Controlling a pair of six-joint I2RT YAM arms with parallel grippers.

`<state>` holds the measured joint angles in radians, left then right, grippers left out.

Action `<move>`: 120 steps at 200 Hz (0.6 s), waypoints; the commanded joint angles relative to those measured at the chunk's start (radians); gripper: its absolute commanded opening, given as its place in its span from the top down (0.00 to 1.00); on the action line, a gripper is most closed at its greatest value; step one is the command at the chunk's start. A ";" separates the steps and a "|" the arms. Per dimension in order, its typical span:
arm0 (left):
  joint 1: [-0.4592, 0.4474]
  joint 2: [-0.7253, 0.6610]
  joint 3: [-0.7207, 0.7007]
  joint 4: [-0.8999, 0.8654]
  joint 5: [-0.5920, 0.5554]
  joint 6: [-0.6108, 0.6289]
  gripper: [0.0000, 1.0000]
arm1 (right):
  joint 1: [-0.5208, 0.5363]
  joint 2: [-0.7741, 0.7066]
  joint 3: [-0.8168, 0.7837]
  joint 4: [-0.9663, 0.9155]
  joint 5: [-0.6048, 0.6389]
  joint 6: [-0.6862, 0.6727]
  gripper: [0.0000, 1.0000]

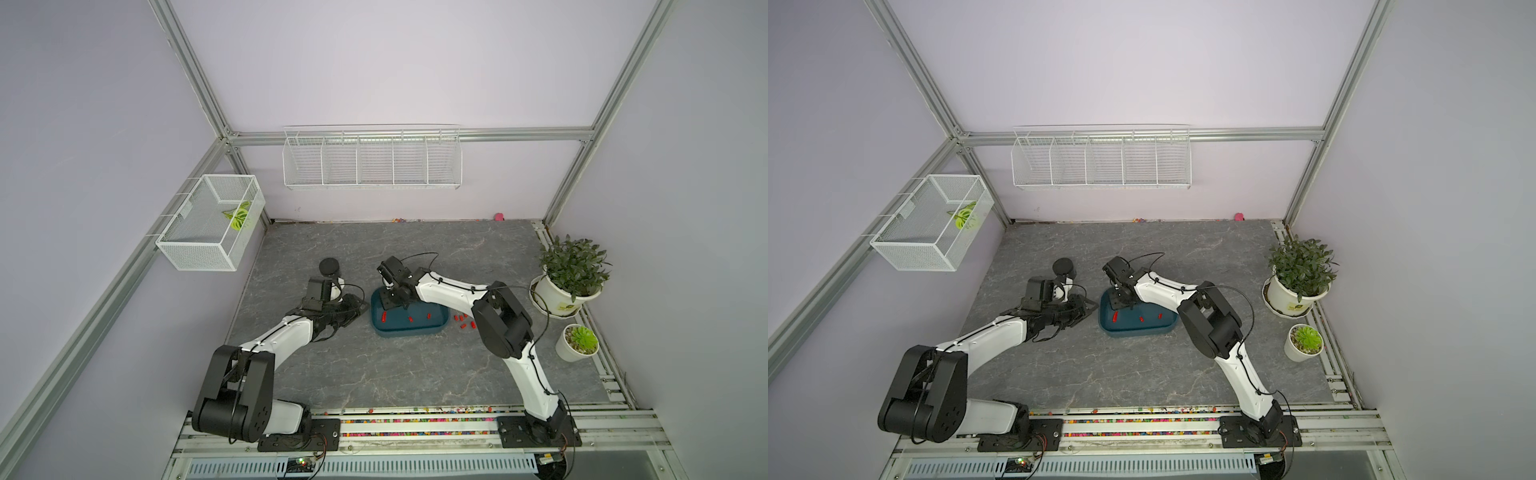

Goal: Take the screw protection sleeves out of the storage box
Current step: Pick up the screw protection sleeve from the storage box.

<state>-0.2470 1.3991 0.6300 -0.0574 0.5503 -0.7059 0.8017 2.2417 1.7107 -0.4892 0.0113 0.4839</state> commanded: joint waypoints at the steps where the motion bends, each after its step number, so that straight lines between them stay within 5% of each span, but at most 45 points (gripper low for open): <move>1: 0.006 0.009 0.008 0.008 0.009 0.004 0.57 | -0.002 -0.095 -0.047 -0.013 0.014 -0.022 0.92; 120: 0.006 0.017 0.009 0.011 0.008 0.005 0.57 | -0.080 -0.449 -0.222 -0.163 -0.113 -0.106 0.92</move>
<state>-0.2470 1.4025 0.6300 -0.0570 0.5503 -0.7059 0.7563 1.8790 1.5543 -0.5873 -0.0605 0.4107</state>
